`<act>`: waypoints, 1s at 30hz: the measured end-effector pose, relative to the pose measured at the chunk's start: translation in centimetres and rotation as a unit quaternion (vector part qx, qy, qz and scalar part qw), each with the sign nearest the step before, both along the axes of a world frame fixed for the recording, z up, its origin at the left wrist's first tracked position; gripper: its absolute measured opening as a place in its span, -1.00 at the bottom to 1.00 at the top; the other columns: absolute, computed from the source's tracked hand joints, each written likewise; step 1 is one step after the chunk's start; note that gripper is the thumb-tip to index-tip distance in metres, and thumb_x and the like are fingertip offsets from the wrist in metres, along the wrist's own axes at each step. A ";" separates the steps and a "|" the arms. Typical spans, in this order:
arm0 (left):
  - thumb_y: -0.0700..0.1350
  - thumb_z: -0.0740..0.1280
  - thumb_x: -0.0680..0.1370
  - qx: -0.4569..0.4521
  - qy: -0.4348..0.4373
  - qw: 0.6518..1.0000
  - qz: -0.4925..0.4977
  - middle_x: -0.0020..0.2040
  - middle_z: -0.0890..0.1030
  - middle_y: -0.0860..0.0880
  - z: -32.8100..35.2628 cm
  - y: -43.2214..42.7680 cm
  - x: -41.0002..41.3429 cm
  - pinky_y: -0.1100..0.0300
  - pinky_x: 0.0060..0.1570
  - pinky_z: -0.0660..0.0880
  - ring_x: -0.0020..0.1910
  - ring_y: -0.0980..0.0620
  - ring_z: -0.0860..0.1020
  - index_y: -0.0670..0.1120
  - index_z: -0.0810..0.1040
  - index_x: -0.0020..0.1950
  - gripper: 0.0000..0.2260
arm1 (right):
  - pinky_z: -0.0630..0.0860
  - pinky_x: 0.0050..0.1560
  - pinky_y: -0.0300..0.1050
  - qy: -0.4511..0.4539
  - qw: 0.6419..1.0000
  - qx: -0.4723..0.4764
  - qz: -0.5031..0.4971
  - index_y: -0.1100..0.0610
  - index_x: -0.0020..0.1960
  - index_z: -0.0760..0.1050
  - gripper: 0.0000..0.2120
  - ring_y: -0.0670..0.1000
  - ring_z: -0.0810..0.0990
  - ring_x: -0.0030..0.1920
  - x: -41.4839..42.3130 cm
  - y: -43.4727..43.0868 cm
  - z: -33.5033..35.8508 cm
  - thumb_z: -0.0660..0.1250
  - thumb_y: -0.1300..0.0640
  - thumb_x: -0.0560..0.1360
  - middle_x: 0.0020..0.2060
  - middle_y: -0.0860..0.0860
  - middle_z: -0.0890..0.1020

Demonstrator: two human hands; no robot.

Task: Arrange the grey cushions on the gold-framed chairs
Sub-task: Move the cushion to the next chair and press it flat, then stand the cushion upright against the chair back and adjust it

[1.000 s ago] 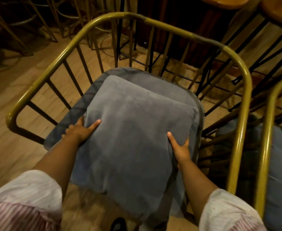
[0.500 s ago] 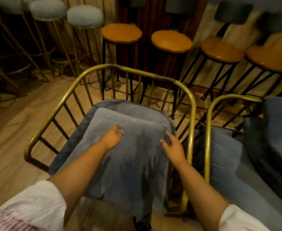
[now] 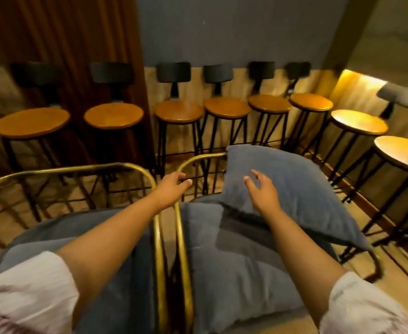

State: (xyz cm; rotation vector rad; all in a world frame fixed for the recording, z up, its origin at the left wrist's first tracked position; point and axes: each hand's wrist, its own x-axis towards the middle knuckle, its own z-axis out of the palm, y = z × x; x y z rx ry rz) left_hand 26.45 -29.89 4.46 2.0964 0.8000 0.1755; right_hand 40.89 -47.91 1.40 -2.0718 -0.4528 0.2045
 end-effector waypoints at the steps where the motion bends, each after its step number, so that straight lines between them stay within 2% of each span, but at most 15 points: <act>1: -0.05 0.23 0.59 -0.009 0.000 1.000 -0.005 0.27 0.51 -0.35 0.0 -1.4 2.4 0.00 0.12 0.48 0.23 -0.29 0.51 -0.22 0.40 0.39 -0.59 | 0.26 0.38 -0.02 0.002 1.000 0.003 -0.016 0.16 0.43 0.33 -0.54 0.14 0.32 0.42 2.2 -1.6 0.0 0.23 0.01 0.58 0.43 0.14 0.36; 6: 0.04 0.25 0.57 -0.061 0.010 0.998 -0.014 0.41 0.42 -0.19 -1.3 -6.5 13.8 -0.05 0.33 0.39 0.36 -0.17 0.42 -0.16 0.35 0.42 -0.52 | 0.28 0.36 0.05 0.028 0.997 -0.017 -0.076 0.20 0.41 0.34 -0.52 0.18 0.35 0.41 13.5 -8.4 -1.2 0.24 0.00 0.56 0.41 0.17 0.39; 11: 0.07 0.23 0.57 -0.079 0.026 0.996 0.039 0.45 0.35 -0.22 -3.5 -8.3 24.5 -0.05 0.31 0.39 0.37 -0.24 0.40 -0.14 0.26 0.49 -0.46 | 0.35 0.28 0.01 0.064 0.988 -0.062 -0.124 0.23 0.41 0.34 -0.48 0.24 0.42 0.34 25.5 -12.6 -3.2 0.26 -0.03 0.55 0.38 0.24 0.43; 15: 0.16 0.28 0.51 -0.098 0.028 0.989 0.110 0.44 0.35 -0.23 -6.6 -6.4 30.0 -0.13 0.32 0.38 0.36 -0.29 0.39 -0.09 0.25 0.48 -0.38 | 0.34 0.31 0.06 0.135 0.980 -0.091 -0.117 0.18 0.49 0.22 -0.30 0.26 0.37 0.39 31.4 -13.8 -6.7 0.31 -0.14 0.48 0.44 0.21 0.35; 19: 0.34 0.37 0.32 -0.140 0.046 0.976 0.163 0.46 0.33 -0.21 -10.2 -4.2 30.9 -0.22 0.33 0.35 0.37 -0.31 0.38 -0.06 0.23 0.49 -0.13 | 0.31 0.40 0.15 0.195 0.973 -0.032 -0.121 0.00 0.50 0.20 -0.05 0.20 0.34 0.42 33.4 -14.4 -10.3 0.37 -0.41 0.24 0.48 0.09 0.31; 21: 0.35 0.39 0.29 -0.184 0.042 0.966 0.176 0.46 0.35 -0.19 -11.5 -3.6 30.8 -0.21 0.31 0.37 0.36 -0.29 0.40 -0.06 0.21 0.50 -0.09 | 0.31 0.39 0.22 0.230 0.965 0.002 -0.129 -0.11 0.49 0.17 0.09 0.19 0.34 0.42 34.0 -15.1 -12.0 0.39 -0.50 0.08 0.49 0.02 0.29; 25: 0.37 0.41 0.25 -0.223 0.032 0.957 0.181 0.43 0.38 -0.14 -13.0 -3.3 30.4 -0.16 0.23 0.43 0.31 -0.25 0.44 -0.02 0.21 0.50 -0.06 | 0.41 0.32 0.23 0.291 0.947 0.054 -0.121 -0.10 0.45 0.26 0.08 0.15 0.47 0.32 34.8 -16.7 -14.4 0.42 -0.51 0.03 0.40 0.00 0.43; 28: 0.40 0.40 0.22 -0.246 0.031 0.952 0.178 0.43 0.39 -0.13 -13.5 -3.8 29.5 -0.16 0.24 0.43 0.31 -0.25 0.45 0.02 0.22 0.49 -0.06 | 0.45 0.29 0.19 0.290 0.948 0.076 -0.110 -0.07 0.42 0.31 0.07 0.11 0.52 0.28 34.6 -17.8 -15.5 0.41 -0.53 0.02 0.34 0.01 0.50; 30: 0.40 0.40 0.21 -0.249 0.012 0.952 0.176 0.39 0.44 -0.12 -12.6 -4.2 28.9 -0.15 0.23 0.45 0.28 -0.22 0.47 0.01 0.28 0.47 -0.08 | 0.48 0.26 0.12 0.287 0.946 0.092 -0.122 -0.06 0.41 0.33 0.03 0.10 0.53 0.26 32.9 -17.5 -13.6 0.42 -0.50 0.06 0.34 0.00 0.51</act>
